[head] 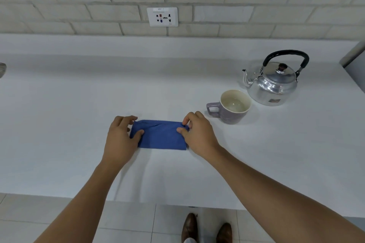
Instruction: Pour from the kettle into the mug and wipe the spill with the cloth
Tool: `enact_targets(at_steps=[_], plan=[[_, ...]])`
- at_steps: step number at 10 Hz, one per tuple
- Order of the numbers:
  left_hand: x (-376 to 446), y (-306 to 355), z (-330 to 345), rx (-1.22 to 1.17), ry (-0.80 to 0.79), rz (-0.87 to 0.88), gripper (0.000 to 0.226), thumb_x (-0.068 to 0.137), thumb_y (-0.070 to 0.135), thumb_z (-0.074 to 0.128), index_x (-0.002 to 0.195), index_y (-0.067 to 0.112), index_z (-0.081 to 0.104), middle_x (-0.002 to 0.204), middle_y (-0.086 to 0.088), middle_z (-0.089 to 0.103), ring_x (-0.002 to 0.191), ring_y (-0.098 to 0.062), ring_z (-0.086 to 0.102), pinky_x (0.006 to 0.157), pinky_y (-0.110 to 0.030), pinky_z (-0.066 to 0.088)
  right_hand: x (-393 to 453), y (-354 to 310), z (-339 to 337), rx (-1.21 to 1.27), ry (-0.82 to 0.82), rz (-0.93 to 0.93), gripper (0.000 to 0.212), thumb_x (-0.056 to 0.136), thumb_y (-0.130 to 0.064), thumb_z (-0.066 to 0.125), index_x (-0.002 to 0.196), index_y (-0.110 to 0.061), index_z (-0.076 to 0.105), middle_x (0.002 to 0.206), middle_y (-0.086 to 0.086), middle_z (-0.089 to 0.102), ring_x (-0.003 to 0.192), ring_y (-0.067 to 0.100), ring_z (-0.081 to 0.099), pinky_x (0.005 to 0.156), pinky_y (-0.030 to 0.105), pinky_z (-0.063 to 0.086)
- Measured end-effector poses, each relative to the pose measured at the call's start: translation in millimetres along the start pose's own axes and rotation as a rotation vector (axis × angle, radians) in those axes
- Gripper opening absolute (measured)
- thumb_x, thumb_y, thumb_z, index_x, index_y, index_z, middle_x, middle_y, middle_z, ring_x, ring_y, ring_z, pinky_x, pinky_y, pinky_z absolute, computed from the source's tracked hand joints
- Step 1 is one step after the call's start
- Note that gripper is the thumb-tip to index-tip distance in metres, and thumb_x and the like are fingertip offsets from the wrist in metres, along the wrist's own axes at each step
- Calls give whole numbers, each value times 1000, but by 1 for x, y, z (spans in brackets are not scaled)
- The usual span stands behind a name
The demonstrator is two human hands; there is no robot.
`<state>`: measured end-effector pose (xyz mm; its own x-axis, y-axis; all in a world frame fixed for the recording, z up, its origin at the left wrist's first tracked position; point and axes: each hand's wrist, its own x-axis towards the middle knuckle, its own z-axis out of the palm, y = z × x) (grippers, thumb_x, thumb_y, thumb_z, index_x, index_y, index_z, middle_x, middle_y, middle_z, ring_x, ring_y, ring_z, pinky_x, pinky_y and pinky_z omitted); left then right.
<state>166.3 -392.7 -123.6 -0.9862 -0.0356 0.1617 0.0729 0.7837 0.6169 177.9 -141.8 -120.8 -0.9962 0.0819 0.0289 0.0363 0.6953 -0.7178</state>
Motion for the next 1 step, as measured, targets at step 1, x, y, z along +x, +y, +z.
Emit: enact_targets(at_steps=[1], plan=[[-2, 17, 0, -41, -32, 153, 28, 91, 18, 73, 119, 22, 68, 110, 11, 59, 90, -4, 60, 81, -19, 49, -7, -1, -7, 49, 7, -23, 9, 90, -25, 69, 87, -20, 62, 86, -10, 53, 73, 10, 57, 72, 34, 55]])
